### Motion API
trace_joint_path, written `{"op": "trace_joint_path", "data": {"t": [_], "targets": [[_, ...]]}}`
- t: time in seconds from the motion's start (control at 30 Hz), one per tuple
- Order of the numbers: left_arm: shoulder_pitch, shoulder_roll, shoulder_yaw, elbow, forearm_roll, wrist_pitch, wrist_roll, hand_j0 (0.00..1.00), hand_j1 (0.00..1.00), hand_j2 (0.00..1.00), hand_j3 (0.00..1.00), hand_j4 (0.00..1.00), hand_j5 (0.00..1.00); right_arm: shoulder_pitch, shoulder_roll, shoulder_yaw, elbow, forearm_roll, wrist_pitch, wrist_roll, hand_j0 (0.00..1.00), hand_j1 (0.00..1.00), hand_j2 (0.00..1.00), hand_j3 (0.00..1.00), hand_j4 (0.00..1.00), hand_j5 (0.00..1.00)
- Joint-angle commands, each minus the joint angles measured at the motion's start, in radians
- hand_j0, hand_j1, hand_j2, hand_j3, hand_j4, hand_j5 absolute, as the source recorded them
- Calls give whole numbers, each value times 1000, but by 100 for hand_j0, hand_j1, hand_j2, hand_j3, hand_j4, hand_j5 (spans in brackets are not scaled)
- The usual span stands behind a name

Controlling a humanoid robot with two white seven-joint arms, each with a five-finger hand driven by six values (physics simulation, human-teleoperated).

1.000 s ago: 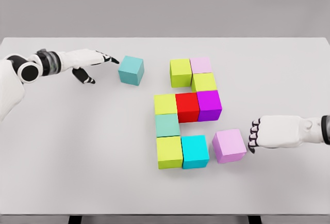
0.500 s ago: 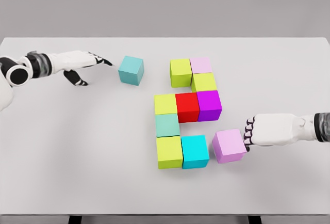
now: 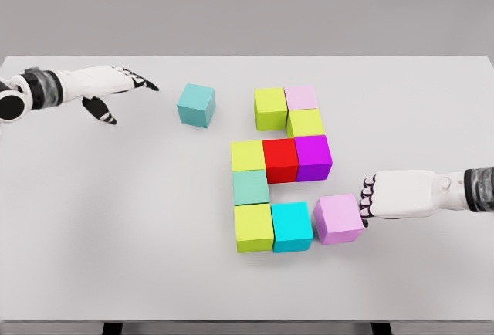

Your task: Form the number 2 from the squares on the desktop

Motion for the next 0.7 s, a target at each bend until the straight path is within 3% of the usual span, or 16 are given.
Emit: {"op": "trace_joint_path", "data": {"t": [0.0, 0.1, 0.37, 0.67], "targets": [[0, 1, -1, -6, 7, 2, -2, 69, 69, 69, 69, 69, 69, 0, 1, -1, -1, -7, 0, 1, 54, 54, 54, 54, 54, 54], [0, -10, -1, -6, 5, 2, -4, 64, 64, 64, 64, 64, 64, 0, 7, -1, -3, -7, 0, 1, 54, 54, 54, 54, 54, 54], [-2, -48, -22, -6, -1, 2, -5, 69, 69, 69, 69, 69, 69, 2, 9, -1, -17, -7, 0, 1, 54, 54, 54, 54, 54, 54], [-46, -34, -111, -6, 8, 2, -2, 72, 72, 72, 72, 72, 72, 5, 9, -1, -17, -7, 0, 1, 54, 54, 54, 54, 54, 54]]}}
